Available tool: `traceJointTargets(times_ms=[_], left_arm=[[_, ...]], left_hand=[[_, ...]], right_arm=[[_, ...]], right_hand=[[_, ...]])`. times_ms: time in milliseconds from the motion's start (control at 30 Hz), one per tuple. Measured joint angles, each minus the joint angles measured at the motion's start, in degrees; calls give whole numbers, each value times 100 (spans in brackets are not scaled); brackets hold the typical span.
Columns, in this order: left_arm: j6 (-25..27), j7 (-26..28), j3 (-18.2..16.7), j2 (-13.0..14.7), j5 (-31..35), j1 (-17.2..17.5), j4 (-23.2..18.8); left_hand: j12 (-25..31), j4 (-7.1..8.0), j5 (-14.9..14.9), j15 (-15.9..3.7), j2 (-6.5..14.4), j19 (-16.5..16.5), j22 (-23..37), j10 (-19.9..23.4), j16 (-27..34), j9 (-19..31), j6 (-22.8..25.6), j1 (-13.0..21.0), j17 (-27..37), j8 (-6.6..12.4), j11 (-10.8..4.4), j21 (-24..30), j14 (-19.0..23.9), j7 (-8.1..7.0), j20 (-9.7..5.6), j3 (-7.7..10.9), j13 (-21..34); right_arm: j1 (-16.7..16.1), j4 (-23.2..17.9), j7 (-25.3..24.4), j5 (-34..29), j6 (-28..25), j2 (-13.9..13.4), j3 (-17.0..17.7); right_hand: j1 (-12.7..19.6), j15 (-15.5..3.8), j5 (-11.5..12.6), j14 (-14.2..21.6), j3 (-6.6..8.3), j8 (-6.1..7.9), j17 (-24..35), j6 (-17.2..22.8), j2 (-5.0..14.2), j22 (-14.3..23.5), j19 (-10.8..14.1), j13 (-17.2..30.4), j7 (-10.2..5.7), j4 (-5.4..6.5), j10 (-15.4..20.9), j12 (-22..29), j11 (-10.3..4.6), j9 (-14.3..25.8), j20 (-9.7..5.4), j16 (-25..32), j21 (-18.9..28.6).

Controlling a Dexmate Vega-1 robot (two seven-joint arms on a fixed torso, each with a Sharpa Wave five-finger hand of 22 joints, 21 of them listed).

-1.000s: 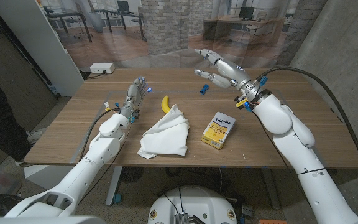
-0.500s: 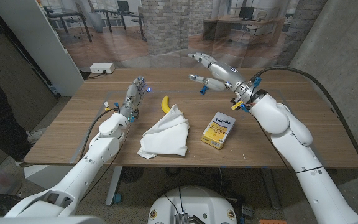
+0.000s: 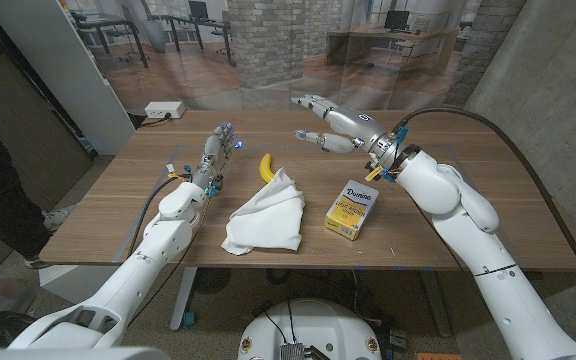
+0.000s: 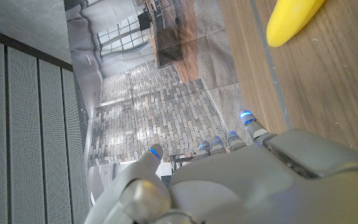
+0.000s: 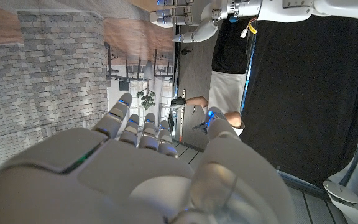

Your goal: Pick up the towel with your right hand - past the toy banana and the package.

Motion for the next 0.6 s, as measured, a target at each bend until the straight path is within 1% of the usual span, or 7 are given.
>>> traceJointTargets(times_ms=[200, 267, 600], left_arm=[[0, 3, -8, 1, -2, 27, -28], [0, 7, -10, 2, -3, 35, -41], [8, 24, -15, 20, -9, 75, -89]], left_hand=[[0, 0, 0, 0, 0, 0, 0, 0, 0, 0, 0, 0, 0, 0, 0, 0, 0, 0, 0, 0, 0], [0, 0, 0, 0, 0, 0, 0, 0, 0, 0, 0, 0, 0, 0, 0, 0, 0, 0, 0, 0, 0], [0, 0, 0, 0, 0, 0, 0, 0, 0, 0, 0, 0, 0, 0, 0, 0, 0, 0, 0, 0, 0]], right_arm=[[18, -21, 114, -52, -22, -33, -65], [22, -34, 148, -70, -29, -44, -87], [25, -74, 330, -165, -61, -86, -180]], right_hand=[[23, 0, 0, 0, -1, 0, 0, 0, 23, 0, 0, 0, 0, -1, 0, 0, 0, 0, 0, -22, 0], [23, 0, -23, 0, -24, 0, 0, -13, 23, 0, 0, 0, -12, -24, 0, 0, 0, 0, 0, -22, 0], [23, 0, -23, 0, -6, 0, 0, -31, 23, 0, 0, 0, -30, -41, 0, 0, 0, 0, 0, -22, 0]])
